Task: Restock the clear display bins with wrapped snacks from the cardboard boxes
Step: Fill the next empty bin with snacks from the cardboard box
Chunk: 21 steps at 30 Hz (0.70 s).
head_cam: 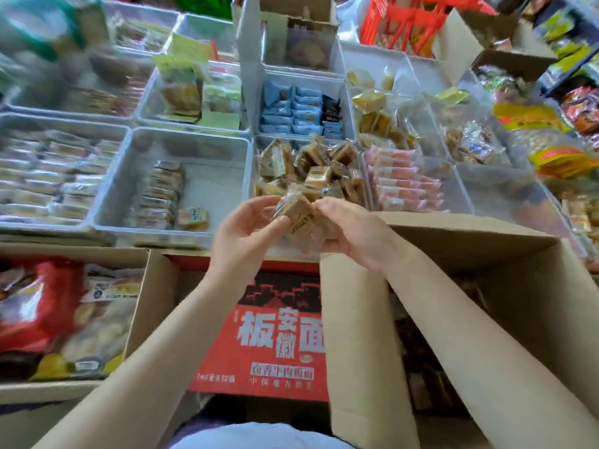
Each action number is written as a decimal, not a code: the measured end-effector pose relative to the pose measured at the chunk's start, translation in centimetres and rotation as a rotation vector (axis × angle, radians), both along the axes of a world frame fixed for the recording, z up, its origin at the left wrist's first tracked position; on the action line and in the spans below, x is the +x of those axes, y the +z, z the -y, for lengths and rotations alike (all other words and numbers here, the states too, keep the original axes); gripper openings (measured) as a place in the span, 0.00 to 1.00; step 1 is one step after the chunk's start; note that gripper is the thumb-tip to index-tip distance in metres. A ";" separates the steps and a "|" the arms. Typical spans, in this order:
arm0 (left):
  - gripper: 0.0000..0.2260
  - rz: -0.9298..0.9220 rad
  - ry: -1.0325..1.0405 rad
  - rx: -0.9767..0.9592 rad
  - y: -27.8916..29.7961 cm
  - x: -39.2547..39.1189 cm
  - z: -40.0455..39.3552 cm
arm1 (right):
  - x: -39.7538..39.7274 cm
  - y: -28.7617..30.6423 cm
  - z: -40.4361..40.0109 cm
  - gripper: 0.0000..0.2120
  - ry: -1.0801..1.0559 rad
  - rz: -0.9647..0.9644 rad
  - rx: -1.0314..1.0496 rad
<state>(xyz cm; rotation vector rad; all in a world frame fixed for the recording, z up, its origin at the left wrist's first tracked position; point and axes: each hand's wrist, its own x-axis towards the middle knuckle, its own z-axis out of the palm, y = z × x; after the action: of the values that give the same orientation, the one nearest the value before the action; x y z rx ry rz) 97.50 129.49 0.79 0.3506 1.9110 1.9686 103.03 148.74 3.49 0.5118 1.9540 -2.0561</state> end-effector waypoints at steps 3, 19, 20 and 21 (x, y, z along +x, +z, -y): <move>0.13 -0.040 -0.007 -0.086 -2.0 -5.6 5.1 | -4.8 -1.2 4.4 0.15 0.165 -0.026 0.275; 0.23 -0.695 -0.357 -1.100 -17.2 -20.1 18.8 | -25.6 -18.2 16.1 0.15 0.612 0.076 1.159; 0.24 -0.708 -0.367 -1.096 -17.2 -20.2 18.7 | -26.0 -18.9 16.6 0.16 0.637 0.095 1.135; 0.26 -0.702 -0.391 -1.094 -17.2 -20.5 18.6 | -26.4 -19.4 16.9 0.16 0.657 0.112 1.108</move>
<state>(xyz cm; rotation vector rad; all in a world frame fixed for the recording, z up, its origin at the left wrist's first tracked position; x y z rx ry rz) 77.01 110.92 -16.41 1.0323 2.6974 0.3713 76.67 131.80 -15.91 0.1031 2.5651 -0.4562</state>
